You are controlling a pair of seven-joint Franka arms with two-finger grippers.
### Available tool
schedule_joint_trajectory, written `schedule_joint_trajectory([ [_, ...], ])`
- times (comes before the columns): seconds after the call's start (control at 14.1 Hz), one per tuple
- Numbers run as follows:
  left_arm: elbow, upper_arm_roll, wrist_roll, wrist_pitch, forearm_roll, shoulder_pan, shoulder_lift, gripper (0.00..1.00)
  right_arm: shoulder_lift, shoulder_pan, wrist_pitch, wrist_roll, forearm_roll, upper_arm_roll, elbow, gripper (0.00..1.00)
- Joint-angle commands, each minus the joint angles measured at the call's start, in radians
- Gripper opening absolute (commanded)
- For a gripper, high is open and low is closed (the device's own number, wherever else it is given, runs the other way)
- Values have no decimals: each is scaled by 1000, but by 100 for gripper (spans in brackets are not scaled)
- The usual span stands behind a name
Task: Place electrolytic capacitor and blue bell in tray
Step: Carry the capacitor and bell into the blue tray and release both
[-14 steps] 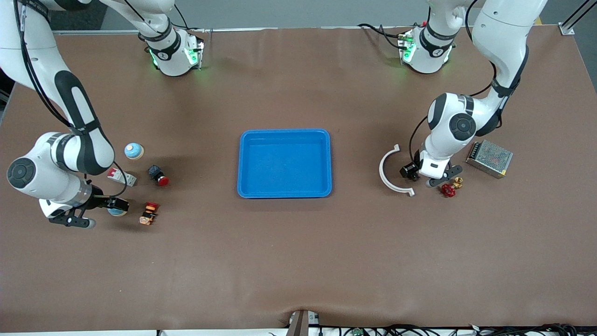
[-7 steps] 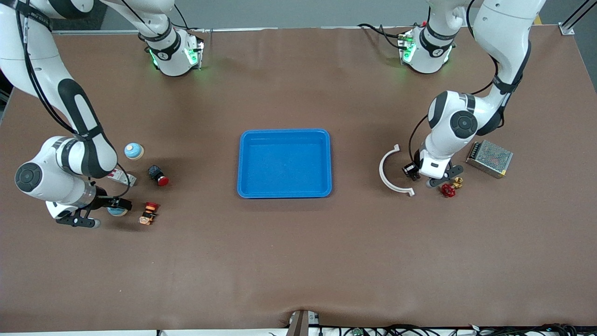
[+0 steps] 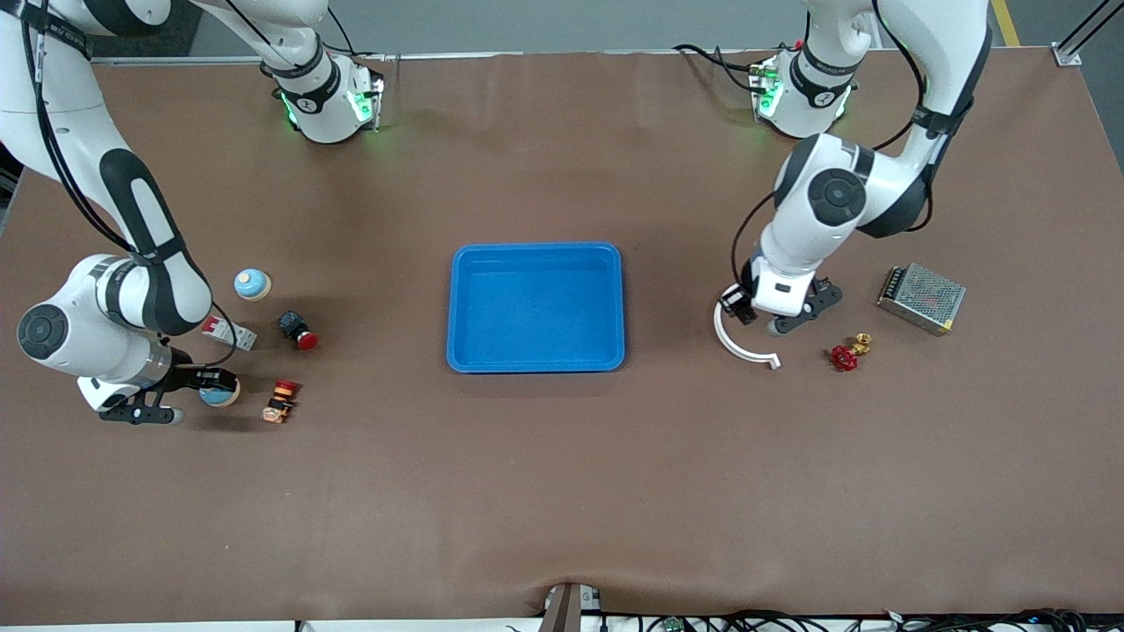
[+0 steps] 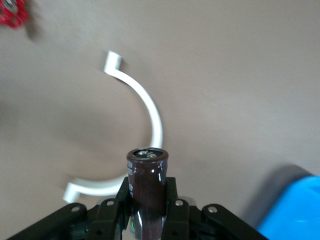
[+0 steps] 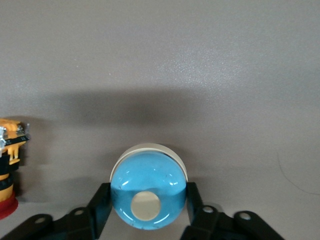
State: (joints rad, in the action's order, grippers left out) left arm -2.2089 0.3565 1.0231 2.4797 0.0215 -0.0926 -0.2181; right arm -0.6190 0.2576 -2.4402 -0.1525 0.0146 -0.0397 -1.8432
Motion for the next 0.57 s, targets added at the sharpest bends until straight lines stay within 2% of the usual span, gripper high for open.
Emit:
schedule_joint_trajectory([
  [0.0,90,16,127,-21,-12,-54,-61,0,-8,14,15,-12,10,-14,15,0],
  [0.14,156,16,236,-21,-14,-114,-95,0,14,3,50,-7,5,-19,21,0],
  [0.28,216,16,331,-22,-14,-174,-128,0,48,-4,244,4,-11,-31,89,0],
  [0.5,294,15,440,-28,-12,-252,-190,0,77,-7,539,79,-187,-66,212,0],
])
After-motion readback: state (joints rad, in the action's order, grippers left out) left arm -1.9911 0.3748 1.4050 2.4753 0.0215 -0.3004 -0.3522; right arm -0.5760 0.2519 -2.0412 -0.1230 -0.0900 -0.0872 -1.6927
